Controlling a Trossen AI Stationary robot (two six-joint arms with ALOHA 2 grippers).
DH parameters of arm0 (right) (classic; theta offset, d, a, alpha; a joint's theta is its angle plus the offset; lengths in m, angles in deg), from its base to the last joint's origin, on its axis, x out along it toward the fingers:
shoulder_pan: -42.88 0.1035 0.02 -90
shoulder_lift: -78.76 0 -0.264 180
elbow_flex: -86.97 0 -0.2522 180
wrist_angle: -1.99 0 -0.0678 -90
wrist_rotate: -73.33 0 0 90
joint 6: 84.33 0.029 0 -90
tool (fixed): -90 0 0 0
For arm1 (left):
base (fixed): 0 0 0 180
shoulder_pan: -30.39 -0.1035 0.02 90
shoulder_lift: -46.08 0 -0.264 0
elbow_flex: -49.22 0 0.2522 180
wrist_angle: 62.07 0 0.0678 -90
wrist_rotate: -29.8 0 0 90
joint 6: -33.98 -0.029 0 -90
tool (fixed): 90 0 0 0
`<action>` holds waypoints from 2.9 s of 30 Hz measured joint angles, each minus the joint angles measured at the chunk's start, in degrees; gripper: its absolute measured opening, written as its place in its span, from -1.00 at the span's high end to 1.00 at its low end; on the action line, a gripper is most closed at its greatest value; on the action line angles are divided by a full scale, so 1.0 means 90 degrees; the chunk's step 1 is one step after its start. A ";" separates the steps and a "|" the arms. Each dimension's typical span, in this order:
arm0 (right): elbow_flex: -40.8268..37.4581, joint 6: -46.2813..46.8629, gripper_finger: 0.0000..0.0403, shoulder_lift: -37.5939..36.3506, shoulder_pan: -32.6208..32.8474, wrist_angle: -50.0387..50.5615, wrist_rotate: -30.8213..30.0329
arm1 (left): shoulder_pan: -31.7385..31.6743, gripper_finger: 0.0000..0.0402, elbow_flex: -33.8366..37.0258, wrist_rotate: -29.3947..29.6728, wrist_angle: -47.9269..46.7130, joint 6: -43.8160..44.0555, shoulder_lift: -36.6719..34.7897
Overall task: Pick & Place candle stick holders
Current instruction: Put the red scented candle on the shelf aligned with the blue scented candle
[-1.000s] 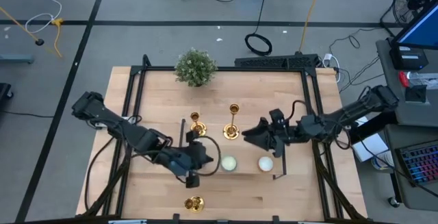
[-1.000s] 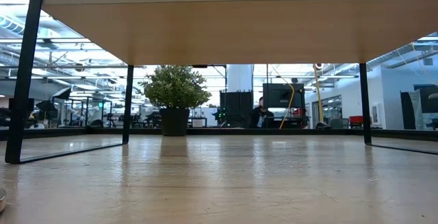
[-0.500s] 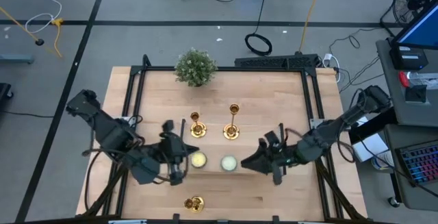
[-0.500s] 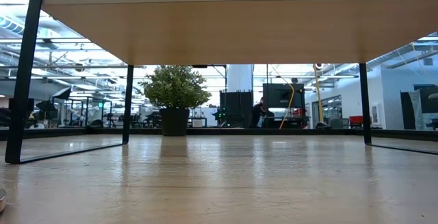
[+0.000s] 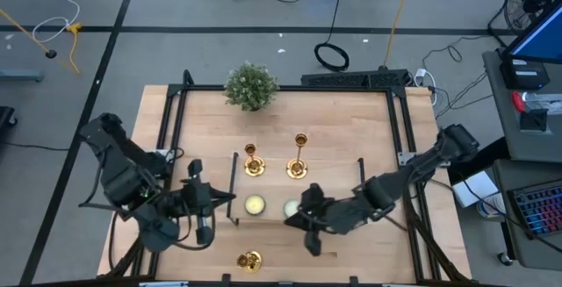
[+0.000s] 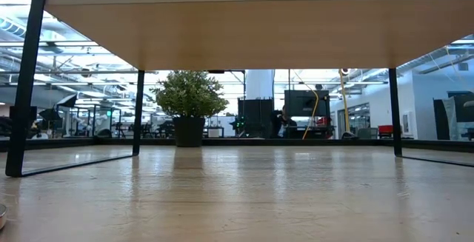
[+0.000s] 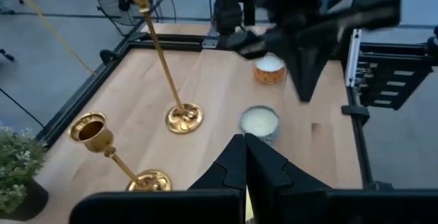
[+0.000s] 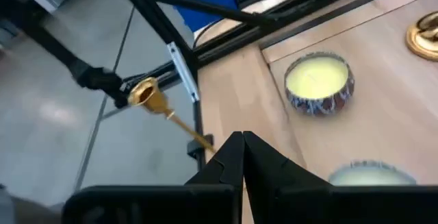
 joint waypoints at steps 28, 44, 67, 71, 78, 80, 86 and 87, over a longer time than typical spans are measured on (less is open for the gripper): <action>0.2120 -0.0403 1.00 0.1482 -0.0751 0.2295 0.0171 | 0.0597 1.00 0.0000 0.0336 -0.0970 0.1028 0.0002; 0.2118 -0.0161 1.00 0.1749 -0.0909 0.2351 0.0326 | 0.0592 1.00 0.0002 0.0268 -0.0989 0.1025 0.0002; 0.2118 -0.0019 1.00 0.1736 -0.0994 0.2167 0.0169 | 0.0174 1.00 0.0011 -0.1661 -0.0759 -0.0245 0.0086; 0.2118 0.0009 1.00 0.1730 -0.0893 0.1877 0.0169 | -0.0318 1.00 0.0124 -0.2520 0.0019 -0.0966 0.0093; 0.2585 0.0059 1.00 0.1729 -0.0478 0.2082 -0.0556 | -0.1110 1.00 0.0660 -0.3300 0.1442 -0.1805 0.0145; 0.2839 0.0062 1.00 0.1724 -0.0295 0.2361 -0.0931 | -0.1281 1.00 0.0702 -0.3421 0.1483 -0.1997 0.0287; 0.3133 0.0696 1.00 0.1356 0.0247 0.3425 -0.2492 | -0.1780 1.00 0.0704 -0.3907 0.1620 -0.2288 0.0821; 0.3133 0.0785 1.00 0.1267 0.0345 0.3565 -0.2788 | -0.1837 1.00 0.0704 -0.3906 0.1636 -0.2345 0.0919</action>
